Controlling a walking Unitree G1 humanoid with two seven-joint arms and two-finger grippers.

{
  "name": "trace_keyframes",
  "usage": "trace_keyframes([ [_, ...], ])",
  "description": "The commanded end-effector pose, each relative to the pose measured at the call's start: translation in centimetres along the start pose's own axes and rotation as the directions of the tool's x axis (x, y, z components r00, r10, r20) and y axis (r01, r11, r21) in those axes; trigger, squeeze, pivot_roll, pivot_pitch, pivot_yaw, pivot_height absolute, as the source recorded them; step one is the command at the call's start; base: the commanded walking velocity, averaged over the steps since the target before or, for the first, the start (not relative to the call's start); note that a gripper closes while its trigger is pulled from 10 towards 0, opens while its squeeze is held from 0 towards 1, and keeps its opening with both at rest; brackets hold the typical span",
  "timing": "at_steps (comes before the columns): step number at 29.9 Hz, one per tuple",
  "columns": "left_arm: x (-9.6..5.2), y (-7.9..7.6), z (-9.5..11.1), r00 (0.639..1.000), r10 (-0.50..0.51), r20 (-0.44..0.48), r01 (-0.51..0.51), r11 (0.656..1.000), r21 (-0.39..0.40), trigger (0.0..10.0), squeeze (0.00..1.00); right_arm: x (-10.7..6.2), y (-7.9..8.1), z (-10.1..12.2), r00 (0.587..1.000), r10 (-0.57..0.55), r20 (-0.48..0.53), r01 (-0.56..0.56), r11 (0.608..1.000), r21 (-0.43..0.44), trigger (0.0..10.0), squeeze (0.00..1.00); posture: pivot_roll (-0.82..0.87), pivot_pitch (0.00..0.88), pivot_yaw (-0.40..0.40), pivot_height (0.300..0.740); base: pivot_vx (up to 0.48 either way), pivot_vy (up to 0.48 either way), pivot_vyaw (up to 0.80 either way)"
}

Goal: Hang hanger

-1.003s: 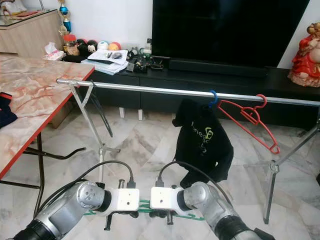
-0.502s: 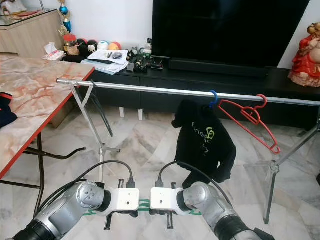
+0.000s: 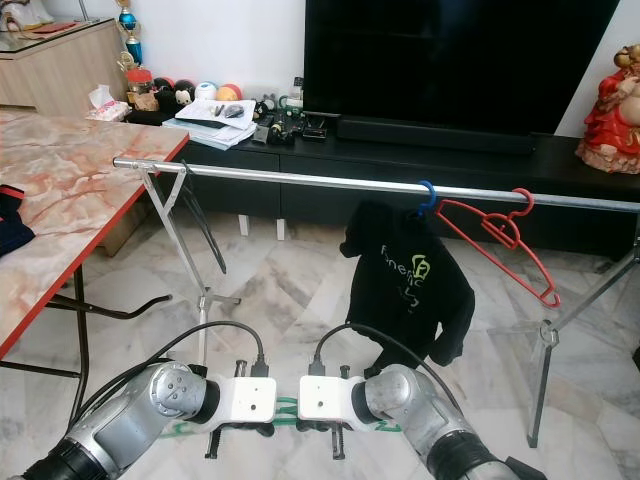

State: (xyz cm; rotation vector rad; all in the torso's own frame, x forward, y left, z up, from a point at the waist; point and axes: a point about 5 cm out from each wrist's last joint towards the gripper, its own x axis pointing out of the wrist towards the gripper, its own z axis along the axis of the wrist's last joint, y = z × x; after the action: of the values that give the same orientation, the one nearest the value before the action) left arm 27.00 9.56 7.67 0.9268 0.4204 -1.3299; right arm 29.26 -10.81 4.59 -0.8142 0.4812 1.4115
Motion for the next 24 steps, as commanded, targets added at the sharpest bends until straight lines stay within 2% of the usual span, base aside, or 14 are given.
trace_keyframes([
  [1, -0.4, 0.1, 0.6, 1.000, -0.006, 0.025, 0.005, 1.000, 0.028, 10.0, 1.00, 0.0, 0.4, 0.2, 0.999, 0.028, 0.021, -0.028, 1.000, -0.011, 0.0, 0.00, 0.11, 0.000, -0.025, 0.740, 0.000, 0.000, 0.00],
  [7, -1.7, -0.1, 0.1, 0.998, -0.056, 0.009, 0.056, 0.998, 0.020, 10.0, 1.00, -0.9, 0.4, -0.5, 0.999, 0.037, 0.007, -0.037, 0.999, -0.004, 0.0, 0.00, 0.11, 0.000, -0.026, 0.740, 0.000, 0.000, 0.00],
  [13, -3.9, 0.3, -1.4, 0.999, -0.033, -0.015, 0.033, 0.999, -0.009, 10.0, 1.00, -3.0, 0.3, -2.3, 1.000, 0.009, -0.030, -0.008, 0.999, 0.047, 0.0, 0.00, 0.10, 0.000, -0.019, 0.740, 0.000, 0.000, 0.00],
  [16, -4.3, 0.3, -1.6, 1.000, -0.028, -0.005, 0.028, 0.999, -0.033, 10.0, 1.00, -3.3, 0.6, -2.7, 0.999, 0.014, -0.034, -0.012, 0.998, 0.062, 0.0, 0.00, 0.10, 0.000, -0.019, 0.740, 0.000, 0.000, 0.00],
  [19, -5.6, 0.2, -2.1, 1.000, -0.003, 0.009, 0.004, 0.995, -0.100, 10.0, 1.00, -4.1, 0.9, -3.8, 0.999, -0.036, -0.018, 0.039, 0.988, 0.150, 0.0, 0.00, 0.09, 0.000, -0.017, 0.740, 0.000, 0.000, 0.00],
  [20, -6.5, 0.3, -2.7, 0.999, 0.050, 0.009, -0.048, 0.987, -0.151, 10.0, 1.00, -4.8, 1.2, -4.6, 0.997, -0.081, -0.009, 0.081, 0.974, 0.212, 0.0, 0.00, 0.09, 0.000, -0.017, 0.740, 0.000, 0.000, 0.00],
  [21, -6.9, 0.4, -3.1, 0.997, 0.079, 0.007, -0.076, 0.981, -0.177, 10.0, 1.00, -5.1, 1.4, -4.9, 0.995, -0.100, -0.012, 0.100, 0.967, 0.233, 0.0, 0.00, 0.09, 0.000, -0.017, 0.740, 0.000, 0.000, 0.00],
  [22, -7.5, 0.4, -4.1, 0.990, 0.141, 0.002, -0.136, 0.960, -0.244, 10.0, 1.00, -5.7, 1.7, -5.7, 0.988, -0.156, -0.012, 0.153, 0.948, 0.281, 0.0, 0.00, 0.09, 0.000, -0.016, 0.740, 0.000, 0.000, 0.00],
  [23, -7.5, 0.4, -4.1, 0.990, 0.141, 0.002, -0.136, 0.960, -0.244, 10.0, 1.00, -5.7, 1.7, -5.7, 0.988, -0.156, -0.012, 0.153, 0.948, 0.281, 0.0, 0.00, 0.09, 0.000, -0.016, 0.740, 0.000, 0.000, 0.00],
  [24, -8.1, 0.3, -5.7, 0.973, 0.231, -0.020, -0.224, 0.915, -0.334, 10.0, 1.00, -6.3, 1.7, -6.4, 0.966, -0.257, -0.003, 0.242, 0.904, 0.352, 0.0, 0.00, 0.09, 0.000, -0.016, 0.740, 0.000, 0.000, 0.00],
])
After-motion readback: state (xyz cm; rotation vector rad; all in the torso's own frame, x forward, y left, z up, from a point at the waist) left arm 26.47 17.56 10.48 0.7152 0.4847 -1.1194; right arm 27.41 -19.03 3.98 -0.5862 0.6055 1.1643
